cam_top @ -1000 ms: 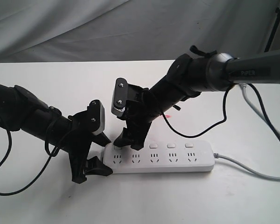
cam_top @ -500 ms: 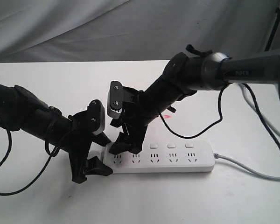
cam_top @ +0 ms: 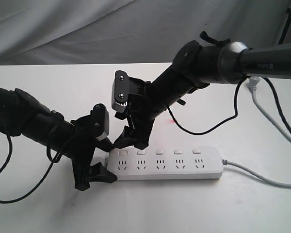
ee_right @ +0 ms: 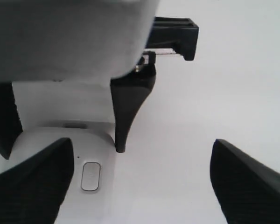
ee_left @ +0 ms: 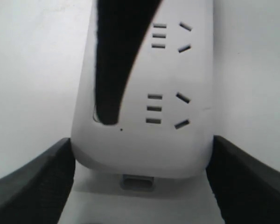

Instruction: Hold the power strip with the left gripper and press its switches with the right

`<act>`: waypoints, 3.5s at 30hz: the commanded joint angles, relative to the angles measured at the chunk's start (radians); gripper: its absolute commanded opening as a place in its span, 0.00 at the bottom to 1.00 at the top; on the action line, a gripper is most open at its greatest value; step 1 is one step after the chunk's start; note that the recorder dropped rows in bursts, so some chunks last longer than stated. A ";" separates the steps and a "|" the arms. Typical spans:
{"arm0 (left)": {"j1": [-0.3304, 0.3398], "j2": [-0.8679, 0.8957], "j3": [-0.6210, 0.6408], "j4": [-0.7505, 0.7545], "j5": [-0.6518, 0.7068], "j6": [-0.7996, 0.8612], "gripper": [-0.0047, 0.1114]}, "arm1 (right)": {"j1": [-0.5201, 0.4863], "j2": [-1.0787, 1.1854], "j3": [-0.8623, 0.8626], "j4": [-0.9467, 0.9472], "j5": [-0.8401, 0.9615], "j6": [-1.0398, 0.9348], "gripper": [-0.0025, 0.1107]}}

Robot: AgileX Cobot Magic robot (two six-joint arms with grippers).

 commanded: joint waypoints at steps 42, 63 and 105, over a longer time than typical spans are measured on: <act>-0.005 0.002 -0.006 -0.007 -0.014 0.001 0.04 | -0.082 0.052 -0.005 -0.101 0.048 0.046 0.67; -0.005 0.002 -0.006 -0.007 -0.014 0.001 0.04 | -0.082 0.077 -0.005 -0.227 0.033 0.077 0.67; -0.005 0.002 -0.006 -0.007 -0.014 0.001 0.04 | -0.077 -0.015 -0.005 -0.078 0.069 0.084 0.67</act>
